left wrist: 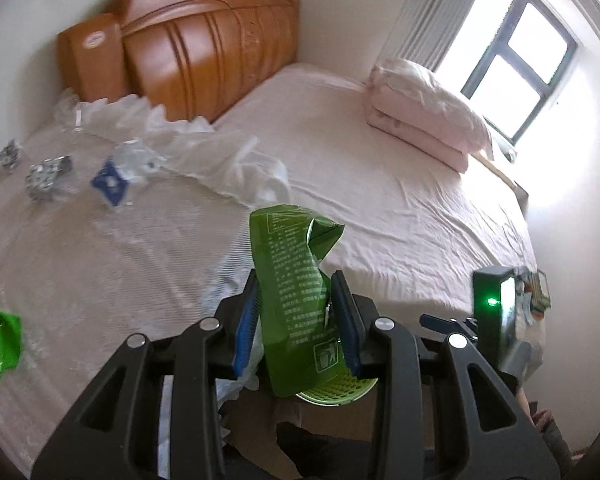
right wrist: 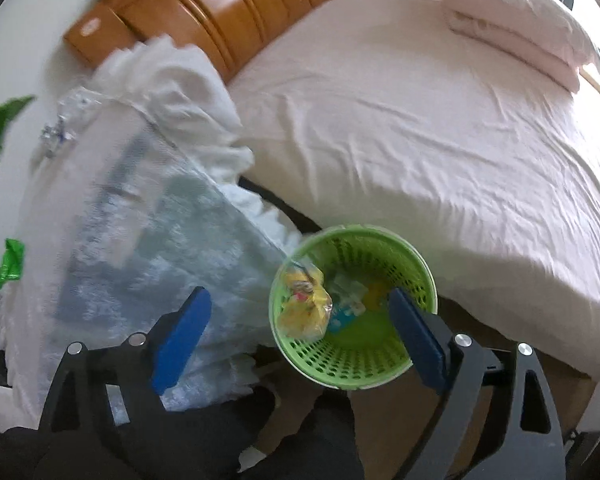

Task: Collect trash
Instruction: 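Open both tools to drop the green bag and yellow wrapper into the wastebasket, then move both tools back over the bed toward the green bundle and blue packet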

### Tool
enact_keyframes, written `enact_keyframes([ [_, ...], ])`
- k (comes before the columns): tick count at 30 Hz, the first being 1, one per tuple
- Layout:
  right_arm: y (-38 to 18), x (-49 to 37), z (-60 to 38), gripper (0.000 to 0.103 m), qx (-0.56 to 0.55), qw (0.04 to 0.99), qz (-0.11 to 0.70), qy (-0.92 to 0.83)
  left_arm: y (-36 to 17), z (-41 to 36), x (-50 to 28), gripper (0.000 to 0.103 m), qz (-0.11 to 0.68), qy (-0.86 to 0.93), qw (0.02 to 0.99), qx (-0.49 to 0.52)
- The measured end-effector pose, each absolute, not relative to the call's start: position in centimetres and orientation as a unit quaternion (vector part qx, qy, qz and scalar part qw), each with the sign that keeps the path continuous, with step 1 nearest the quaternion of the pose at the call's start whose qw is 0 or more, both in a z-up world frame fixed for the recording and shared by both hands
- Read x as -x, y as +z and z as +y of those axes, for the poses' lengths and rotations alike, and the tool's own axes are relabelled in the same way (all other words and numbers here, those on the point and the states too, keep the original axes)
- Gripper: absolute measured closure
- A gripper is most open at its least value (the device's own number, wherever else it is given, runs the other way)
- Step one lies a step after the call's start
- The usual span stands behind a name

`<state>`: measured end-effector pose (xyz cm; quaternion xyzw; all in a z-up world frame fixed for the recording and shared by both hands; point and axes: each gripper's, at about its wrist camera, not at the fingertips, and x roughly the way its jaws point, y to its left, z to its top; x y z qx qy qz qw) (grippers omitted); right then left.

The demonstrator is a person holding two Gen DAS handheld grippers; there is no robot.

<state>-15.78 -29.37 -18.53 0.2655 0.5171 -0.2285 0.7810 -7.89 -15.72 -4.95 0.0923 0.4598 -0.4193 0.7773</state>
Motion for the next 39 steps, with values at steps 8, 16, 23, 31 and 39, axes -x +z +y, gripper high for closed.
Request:
enact_keyframes([
  [8, -18.2, 20.4, -34.0, 0.003, -0.318, 0.754, 0.495, -0.291, -5.9, -20.0, 9.7, 0.068, 0.462, -0.446, 0.755, -0.131],
  [16, -15.3, 26.1, -38.7, 0.003, -0.331, 0.736, 0.462, -0.368, -7.4, -25.3, 12.2, 0.068, 0.466, -0.495, 0.712, -0.172],
  [23, -14.1, 28.3, -40.7, 0.003, -0.342, 0.737, 0.441, -0.382, -8.1, -28.5, 14.4, 0.017, 0.465, -0.511, 0.694, -0.202],
  [31, -13.9, 28.2, -40.9, 0.003, -0.346, 0.741, 0.44, -0.369, -7.5, -28.5, 14.5, 0.008, 0.461, -0.508, 0.702, -0.19],
  [39, -13.6, 26.6, -39.7, 0.003, -0.34, 0.749, 0.441, -0.358, -6.6, -26.6, 13.0, 0.008, 0.457, -0.485, 0.726, -0.172],
])
